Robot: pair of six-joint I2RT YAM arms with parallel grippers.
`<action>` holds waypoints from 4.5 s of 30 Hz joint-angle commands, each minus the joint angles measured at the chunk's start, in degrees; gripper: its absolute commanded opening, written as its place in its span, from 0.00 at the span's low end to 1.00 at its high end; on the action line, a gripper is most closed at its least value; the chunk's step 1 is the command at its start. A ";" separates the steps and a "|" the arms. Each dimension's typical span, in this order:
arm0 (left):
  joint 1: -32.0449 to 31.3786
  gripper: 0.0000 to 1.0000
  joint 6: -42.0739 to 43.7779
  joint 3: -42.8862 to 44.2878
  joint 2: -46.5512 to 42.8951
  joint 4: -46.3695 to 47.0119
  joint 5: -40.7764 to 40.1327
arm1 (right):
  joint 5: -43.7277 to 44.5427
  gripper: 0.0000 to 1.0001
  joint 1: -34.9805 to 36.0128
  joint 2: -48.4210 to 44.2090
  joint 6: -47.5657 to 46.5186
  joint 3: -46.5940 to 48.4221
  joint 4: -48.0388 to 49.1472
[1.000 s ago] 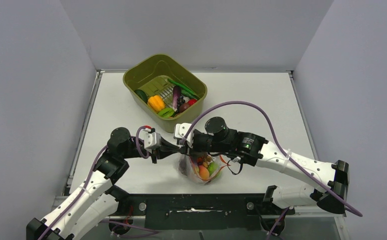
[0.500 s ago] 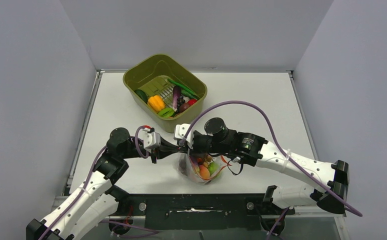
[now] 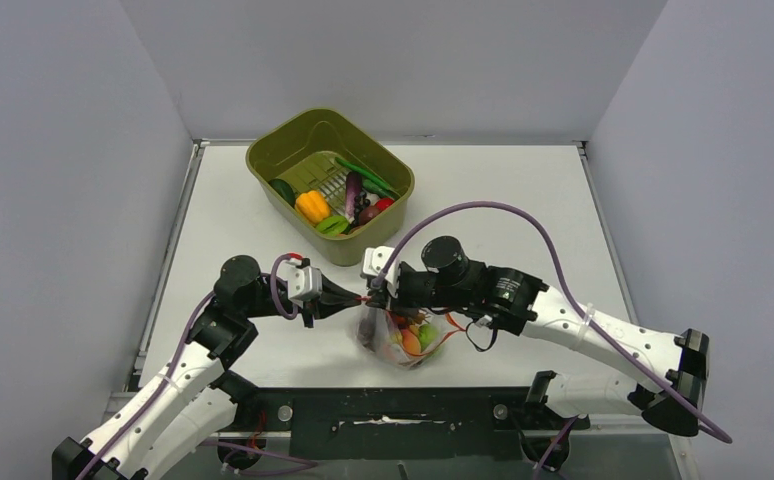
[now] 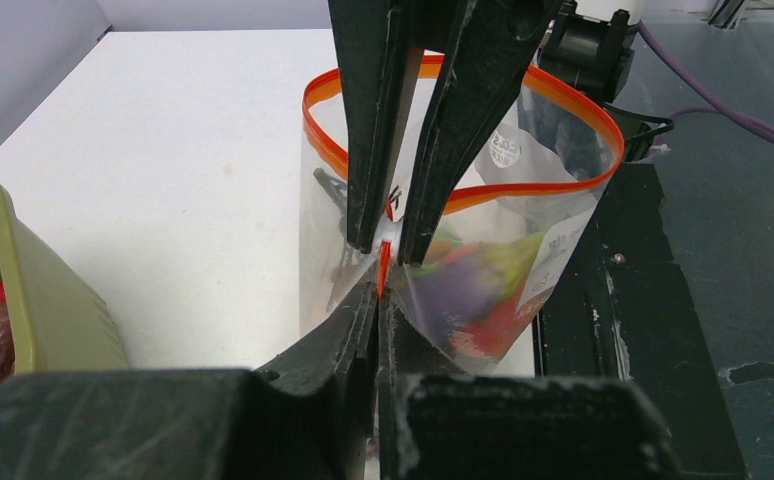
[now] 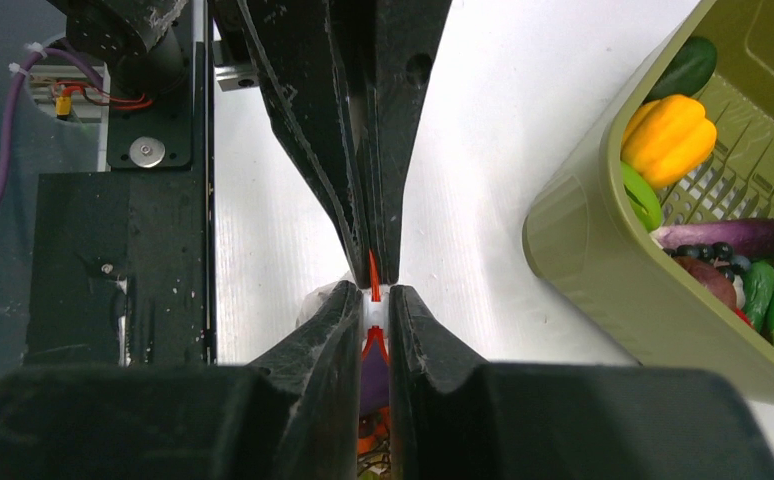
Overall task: Place the food in the zip-top bag and seal the zipper
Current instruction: Zip the zipper food storage bag at the center of the board.
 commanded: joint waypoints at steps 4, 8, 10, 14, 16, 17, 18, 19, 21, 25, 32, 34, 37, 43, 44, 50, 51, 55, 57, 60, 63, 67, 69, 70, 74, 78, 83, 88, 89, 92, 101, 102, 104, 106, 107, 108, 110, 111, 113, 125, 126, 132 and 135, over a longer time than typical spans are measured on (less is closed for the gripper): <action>0.42 0.00 2.11 2.75 -0.62 -0.65 0.16 | 2.56 0.00 -1.37 -3.55 0.73 -0.93 -5.44; 0.36 0.00 2.09 2.98 -0.74 -0.86 0.12 | 2.84 0.00 -1.63 -4.88 0.23 -0.60 -6.93; 0.36 0.00 2.34 3.15 -0.85 -1.25 -0.33 | 3.08 0.00 -1.74 -5.42 -0.12 -0.07 -8.05; 0.36 0.00 2.64 3.37 -1.32 -1.81 -0.94 | 3.33 0.00 -2.07 -6.88 -0.53 0.53 -9.73; 0.36 0.00 2.56 3.62 -1.17 -1.90 -0.60 | 3.04 0.00 -2.17 -7.20 -0.86 0.76 -10.70; 0.36 0.00 2.51 3.67 -1.20 -1.91 -0.43 | 2.96 0.00 -2.21 -7.36 -0.97 0.88 -11.11; 0.38 0.00 2.49 3.76 -1.23 -1.87 -0.46 | 2.74 0.00 -2.19 -7.35 -1.02 0.91 -11.27; 0.38 0.00 2.40 3.66 -1.25 -1.43 -0.69 | 2.48 0.00 -2.14 -7.43 -1.02 0.91 -11.13; 0.36 0.00 1.18 3.03 -1.38 0.79 -1.49 | 1.47 0.00 -2.13 -7.25 -1.02 0.76 -10.40; 0.38 0.29 0.10 1.42 -1.30 5.56 1.85 | -1.13 0.00 -2.13 -6.52 -1.02 0.95 -8.45; 0.29 0.51 0.63 1.31 2.36 8.92 8.82 | -2.85 0.00 -2.15 -5.77 -1.70 1.56 -7.17; 0.20 0.52 2.02 1.79 3.81 8.66 9.27 | -3.28 0.00 -2.14 -5.38 -1.79 1.98 -7.05; 0.10 0.53 3.59 2.33 5.76 8.64 9.10 | -3.78 0.00 -2.13 -5.20 -1.90 2.44 -6.65; -1.61 0.52 5.78 4.25 9.72 8.87 8.75 | -4.60 0.00 -2.18 -4.21 -2.16 3.69 -6.34; -2.09 0.51 6.00 4.59 10.14 8.96 8.42 | -4.74 0.00 -2.16 -4.14 -2.17 3.80 -6.36; -4.04 0.09 6.41 5.87 11.37 8.81 7.68 | -4.50 0.00 -2.15 -3.64 -2.05 3.98 -6.62; -4.09 0.02 6.42 5.96 11.22 8.61 7.21 | -4.38 0.00 -2.20 -3.66 -1.98 4.13 -6.83; -4.08 0.00 6.35 5.56 8.69 7.26 2.97 | -3.19 0.00 -2.74 -4.41 -1.38 4.58 -8.55; -3.93 0.00 7.18 5.74 7.54 5.13 0.51 | -2.88 0.00 -3.66 -4.89 -1.08 4.93 -9.70; -3.61 0.00 9.13 6.16 6.28 1.42 -1.46 | -2.86 0.00 -5.22 -6.09 -0.79 4.88 -10.82; -3.28 0.00 10.34 6.20 5.05 -1.20 -2.77 | -2.93 0.00 -6.85 -7.67 -0.46 4.53 -11.52; -2.68 0.00 11.92 6.86 3.39 -5.05 -4.10 | -2.78 0.00 -8.53 -9.43 -0.41 4.13 -13.30; -2.54 0.00 12.76 7.47 2.57 -6.61 -4.69 | -2.66 0.00 -9.26 -10.43 -0.33 3.85 -14.01; -2.49 0.00 13.01 7.79 2.29 -7.27 -5.04 | -2.47 0.00 -9.51 -10.91 -0.32 3.69 -14.32; -2.34 0.00 14.05 8.82 1.40 -10.03 -6.38 | -1.60 0.00 -10.53 -12.73 0.01 2.99 -15.58; -2.26 0.00 14.25 10.31 0.70 -11.40 -7.13 | 0.74 0.00 -11.09 -13.70 0.03 2.53 -18.06; -2.16 0.00 14.92 11.13 -0.19 -13.41 -7.91 | 2.70 0.00 -11.40 -15.79 0.76 1.73 -19.75; -2.15 0.00 15.90 10.94 -1.62 -15.35 -9.45 | 4.61 0.00 -11.84 -17.34 1.16 1.44 -21.69; -2.15 0.00 16.21 10.98 -1.81 -15.81 -9.78 | 5.05 0.00 -11.89 -17.57 1.17 1.48 -22.19; -2.07 0.00 16.97 11.17 -2.53 -17.31 -10.74 | 6.52 0.00 -12.26 -18.35 1.30 1.87 -23.81; -2.10 0.00 17.85 11.48 -4.68 -19.99 -12.91 | 10.60 0.00 -13.20 -20.49 1.65 3.43 -28.28; -2.05 0.00 17.93 11.44 -4.92 -20.31 -13.14 | 11.13 0.00 -13.20 -20.67 1.76 3.53 -28.66; -2.06 0.00 17.99 11.64 -5.27 -20.67 -13.79 | 12.12 0.00 -13.28 -21.03 2.10 3.82 -29.56; -2.08 0.00 17.96 11.78 -5.63 -21.19 -14.24 | 13.21 0.00 -13.30 -21.30 2.50 4.26 -30.62; -2.10 0.00 17.96 11.78 -5.89 -21.31 -14.46 | 14.05 0.00 -13.29 -21.54 2.69 4.52 -31.43; -2.08 0.00 17.93 11.73 -6.21 -21.37 -14.62 | 14.69 0.00 -13.33 -21.81 2.86 4.78 -32.04; -2.10 0.00 17.91 11.72 -6.63 -21.41 -14.93 | 15.99 0.00 -13.29 -22.22 3.25 5.31 -33.27; -2.09 0.00 17.87 11.71 -6.73 -21.49 -15.01 | 16.42 0.00 -13.35 -22.45 3.28 5.57 -33.85; -2.09 0.00 17.71 11.69 -6.84 -21.64 -15.14 | 17.34 0.00 -13.29 -23.00 3.59 6.17 -34.95; -2.10 0.00 16.17 11.65 -6.39 -20.63 -14.73 | 20.89 0.00 -13.29 -25.59 5.53 8.03 -39.08; -2.07 0.00 16.09 11.59 -6.28 -20.63 -14.65 | 21.05 0.00 -13.31 -25.68 5.63 7.99 -39.15; -2.10 0.00 14.07 10.71 -5.67 -19.22 -12.67 | 20.22 0.00 -13.29 -26.00 5.84 7.90 -38.39; -2.08 0.00 10.94 9.18 -5.57 -15.77 -12.00 | 15.84 0.00 -13.30 -25.92 6.23 6.87 -35.81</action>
